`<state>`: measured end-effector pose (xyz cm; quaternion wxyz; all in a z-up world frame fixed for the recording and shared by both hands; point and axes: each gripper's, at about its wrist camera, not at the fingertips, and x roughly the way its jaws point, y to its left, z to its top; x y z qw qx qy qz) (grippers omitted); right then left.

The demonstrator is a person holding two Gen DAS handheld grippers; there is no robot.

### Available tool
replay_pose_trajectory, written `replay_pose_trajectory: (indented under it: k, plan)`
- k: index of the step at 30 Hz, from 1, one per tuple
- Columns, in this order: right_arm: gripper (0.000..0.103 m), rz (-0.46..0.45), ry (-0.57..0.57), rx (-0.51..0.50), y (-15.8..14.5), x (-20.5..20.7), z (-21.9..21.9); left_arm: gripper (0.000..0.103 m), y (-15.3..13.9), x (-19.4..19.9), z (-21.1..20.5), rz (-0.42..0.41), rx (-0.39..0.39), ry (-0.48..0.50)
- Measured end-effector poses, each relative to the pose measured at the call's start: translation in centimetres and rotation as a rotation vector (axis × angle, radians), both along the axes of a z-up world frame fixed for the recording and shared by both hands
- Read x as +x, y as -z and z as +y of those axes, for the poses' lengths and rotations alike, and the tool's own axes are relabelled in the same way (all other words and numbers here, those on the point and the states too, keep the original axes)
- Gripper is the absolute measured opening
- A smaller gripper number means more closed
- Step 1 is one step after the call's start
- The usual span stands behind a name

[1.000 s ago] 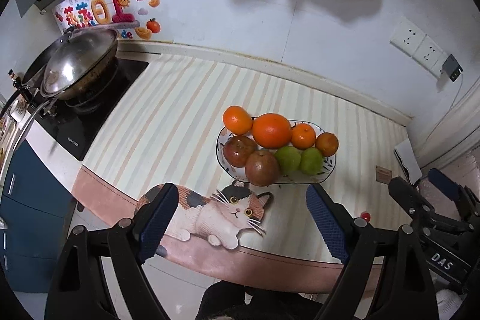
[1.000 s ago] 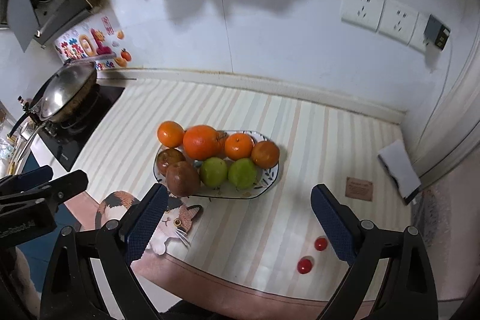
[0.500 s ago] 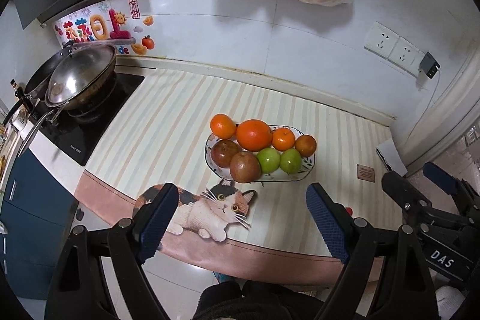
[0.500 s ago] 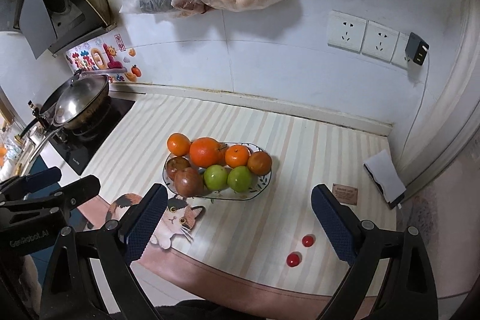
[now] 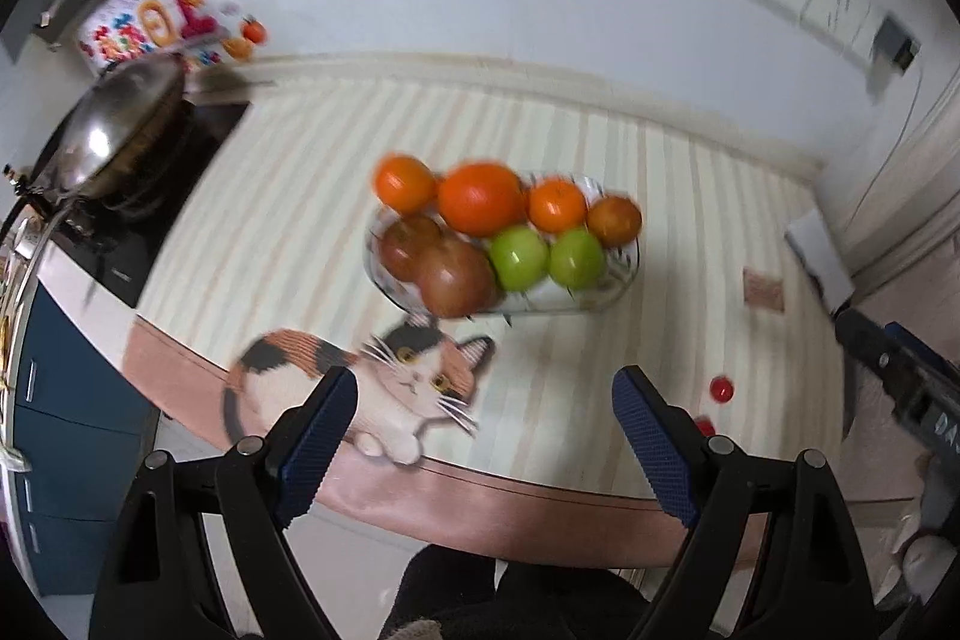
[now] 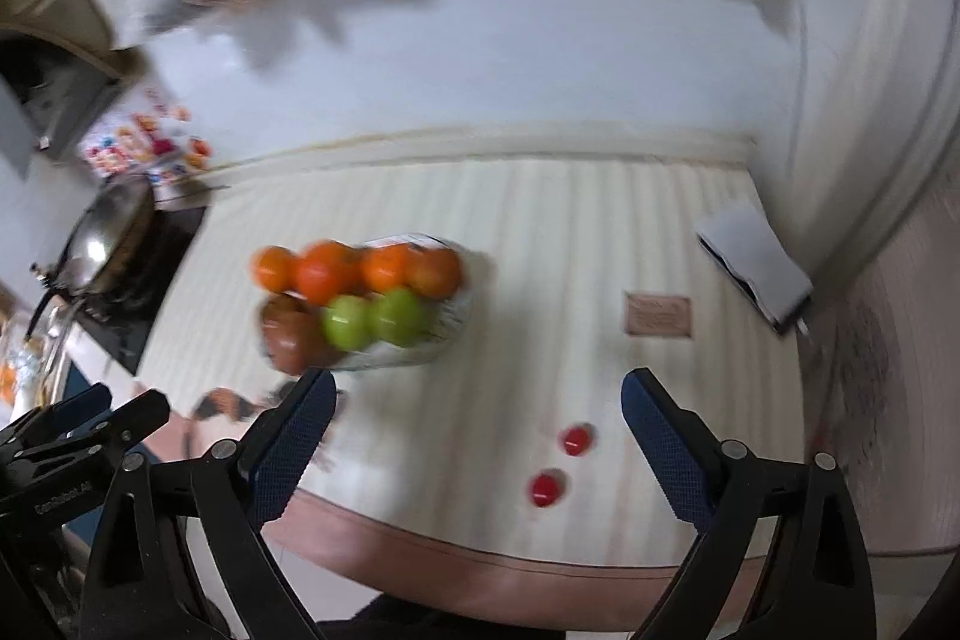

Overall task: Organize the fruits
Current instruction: 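Grasp a cherry tomato with the right gripper while the left gripper grasps another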

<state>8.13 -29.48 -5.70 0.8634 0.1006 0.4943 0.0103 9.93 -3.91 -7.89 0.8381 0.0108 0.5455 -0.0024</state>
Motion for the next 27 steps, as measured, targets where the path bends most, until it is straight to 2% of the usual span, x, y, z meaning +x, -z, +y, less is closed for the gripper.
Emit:
replay_pose_trajectory:
  k: [2,7,13,16,18,20,23,27]
  plan:
    - [0.078,0.055,0.025,-0.001,3.0,1.0,-1.9,0.087,2.0,0.7,-1.6,0.043,0.007,0.021]
    - [0.053,0.194,0.051,0.071,11.3,2.9,-5.0,0.087,7.4,2.1,-5.7,0.154,0.046,0.077]
    - [0.048,0.288,0.027,0.072,17.8,3.2,-4.9,0.087,13.5,3.0,-9.1,0.292,0.091,0.120]
    - [0.045,0.307,0.021,0.087,19.8,3.2,-4.6,0.087,15.4,3.0,-9.9,0.336,0.103,0.124]
    - [0.039,0.315,0.011,0.078,20.6,3.1,-4.2,0.087,16.1,2.9,-10.3,0.355,0.105,0.127]
    - [0.029,0.314,-0.002,0.058,21.2,2.9,-3.8,0.087,16.4,2.7,-10.7,0.369,0.095,0.137]
    - [0.028,0.289,-0.002,0.046,20.7,2.5,-4.0,0.087,16.5,2.3,-11.8,0.385,0.070,0.170]
    - [0.028,0.256,0.062,0.059,19.3,1.4,-6.3,0.087,16.9,1.4,-14.7,0.408,0.044,0.249]
